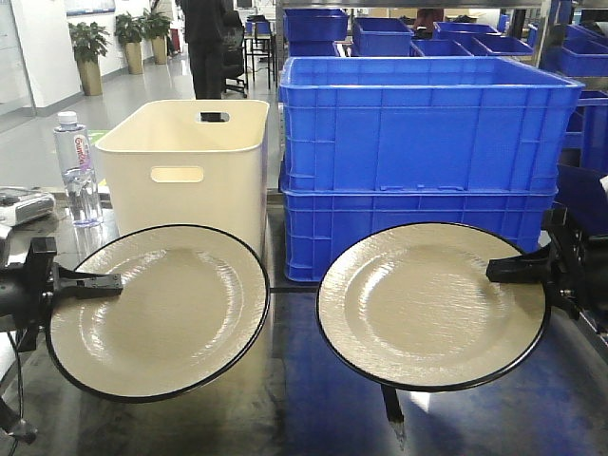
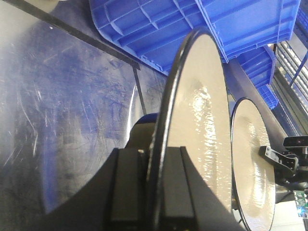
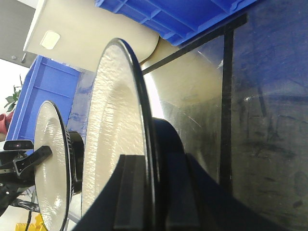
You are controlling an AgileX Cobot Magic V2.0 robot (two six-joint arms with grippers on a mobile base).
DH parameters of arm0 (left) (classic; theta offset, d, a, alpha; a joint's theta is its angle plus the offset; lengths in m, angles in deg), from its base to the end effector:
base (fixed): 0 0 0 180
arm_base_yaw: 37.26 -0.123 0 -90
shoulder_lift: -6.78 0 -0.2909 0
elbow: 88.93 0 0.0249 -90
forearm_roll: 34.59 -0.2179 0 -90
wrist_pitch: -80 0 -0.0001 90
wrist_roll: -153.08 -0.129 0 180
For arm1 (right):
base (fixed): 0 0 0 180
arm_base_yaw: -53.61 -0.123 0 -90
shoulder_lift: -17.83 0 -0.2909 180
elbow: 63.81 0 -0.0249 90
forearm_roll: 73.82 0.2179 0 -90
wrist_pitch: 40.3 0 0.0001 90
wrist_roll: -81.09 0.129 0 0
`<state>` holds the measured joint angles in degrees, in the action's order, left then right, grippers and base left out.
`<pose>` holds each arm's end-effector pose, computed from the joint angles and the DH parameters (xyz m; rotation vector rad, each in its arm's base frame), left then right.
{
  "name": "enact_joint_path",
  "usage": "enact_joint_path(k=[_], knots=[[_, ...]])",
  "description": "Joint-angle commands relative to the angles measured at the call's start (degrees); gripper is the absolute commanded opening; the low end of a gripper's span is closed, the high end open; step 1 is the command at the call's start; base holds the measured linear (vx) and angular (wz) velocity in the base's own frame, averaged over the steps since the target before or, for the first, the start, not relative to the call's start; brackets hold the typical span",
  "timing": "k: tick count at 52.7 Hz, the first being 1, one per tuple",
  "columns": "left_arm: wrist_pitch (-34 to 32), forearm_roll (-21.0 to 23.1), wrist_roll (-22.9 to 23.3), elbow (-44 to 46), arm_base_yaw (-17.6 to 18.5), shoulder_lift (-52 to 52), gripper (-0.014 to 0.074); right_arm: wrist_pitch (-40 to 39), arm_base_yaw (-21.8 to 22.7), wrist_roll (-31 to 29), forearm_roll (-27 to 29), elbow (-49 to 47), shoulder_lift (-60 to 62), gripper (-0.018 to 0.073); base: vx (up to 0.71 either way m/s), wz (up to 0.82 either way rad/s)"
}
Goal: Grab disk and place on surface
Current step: 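Drive the base to the steel table holding both plates, then lower the left gripper's plate flat onto the table and release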
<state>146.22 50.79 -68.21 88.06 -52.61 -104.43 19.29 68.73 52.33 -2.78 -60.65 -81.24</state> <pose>0.3760 -0.0188 0.2975 -0.2767 2.0746 -1.4573 0.3365 0.0181 0.3393 0.3002 2.1618 1.1923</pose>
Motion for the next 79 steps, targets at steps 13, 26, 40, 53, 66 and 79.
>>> enact_joint_path(k=[13, 26, 40, 53, 66, 79], knots=[[4.4, 7.9, 1.0, 2.1, -0.1, 3.7, -0.0001, -1.3, 0.2, 0.1, 7.4, -1.8, 3.0, -0.0009, 0.00, 0.00], [4.3, 8.1, 1.0, 2.1, -0.1, 3.7, -0.0001, -1.5, 0.0, 0.1, 7.4, -1.8, 3.0, -0.0009, 0.00, 0.00], [-0.9, 7.9, 0.5, 2.1, 2.7, 2.9, -0.0001, -3.4, 0.0, -1.7, 7.8, -1.8, 3.0, -0.0009, 0.00, 0.00], [-17.0, 7.8, -1.8, 2.7, 12.6, 0.0, -0.0001, -2.8, 0.0, -2.9, 15.2, -1.8, 3.0, -0.0009, 0.00, 0.00], [-26.4, 8.0, -8.0, 2.6, 18.2, -2.1, 0.0030, -2.7, 0.0, -3.0, 16.6, -1.8, 3.0, -0.0009, 0.00, 0.00], [-25.7, 7.8, -9.1, 2.6, 18.8, -3.5, 0.0204, -2.4, 0.0, -3.1, 16.6, -1.8, 3.0, -0.0009, 0.00, 0.00]])
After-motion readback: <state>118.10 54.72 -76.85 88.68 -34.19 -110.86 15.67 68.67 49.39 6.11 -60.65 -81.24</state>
